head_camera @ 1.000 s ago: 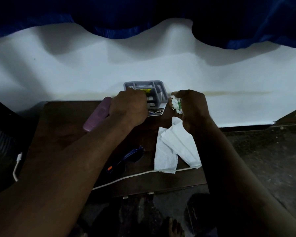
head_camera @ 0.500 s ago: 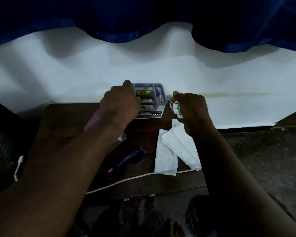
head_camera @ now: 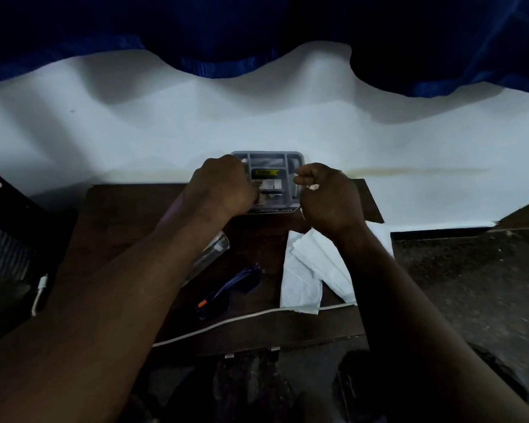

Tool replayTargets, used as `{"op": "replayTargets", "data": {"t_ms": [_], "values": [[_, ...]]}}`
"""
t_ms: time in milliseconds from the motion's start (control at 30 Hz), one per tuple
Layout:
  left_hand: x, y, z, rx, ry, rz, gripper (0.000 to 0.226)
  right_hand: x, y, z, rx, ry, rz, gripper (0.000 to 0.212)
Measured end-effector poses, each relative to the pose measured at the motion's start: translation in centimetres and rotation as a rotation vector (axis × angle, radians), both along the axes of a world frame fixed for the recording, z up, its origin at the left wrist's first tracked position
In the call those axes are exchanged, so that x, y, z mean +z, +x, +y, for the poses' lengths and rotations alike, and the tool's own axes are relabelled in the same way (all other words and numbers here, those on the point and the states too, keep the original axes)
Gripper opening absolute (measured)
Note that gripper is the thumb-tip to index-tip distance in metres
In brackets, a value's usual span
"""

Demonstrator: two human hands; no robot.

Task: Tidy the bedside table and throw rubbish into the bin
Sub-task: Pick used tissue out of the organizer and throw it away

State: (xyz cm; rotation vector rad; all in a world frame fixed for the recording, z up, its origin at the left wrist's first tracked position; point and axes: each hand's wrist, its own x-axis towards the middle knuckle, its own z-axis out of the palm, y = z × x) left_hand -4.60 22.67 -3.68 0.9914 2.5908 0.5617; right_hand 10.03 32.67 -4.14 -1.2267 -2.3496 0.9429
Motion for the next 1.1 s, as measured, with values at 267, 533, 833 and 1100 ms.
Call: {"op": "replayTargets", "data": {"t_ms": [267, 533, 833, 1100], "values": [[0.8, 1.3, -0.8, -0.107, -0.059, 0.075, 0.02, -0.2, -0.9, -2.4, 0.103, 0.08, -0.342, 0.034], [0.4, 2.0, -0.9, -0.146, -0.107, 0.161, 0.03, -0.5, -1.9, -2.5, 0.029, -0.077, -0.361, 0.084], [0.4, 2.1, -0.7, -0.162, -0.081, 0.144, 0.033, -0.1, -1.5, -2.5, 0.009, -0.081, -0.424, 0.017], [0.0, 1.8, -0.4, -0.163, -0.089, 0.127, 0.04, 0.7, -0.3, -1.8, -0.077, 0.212, -0.225, 0.036]]}}
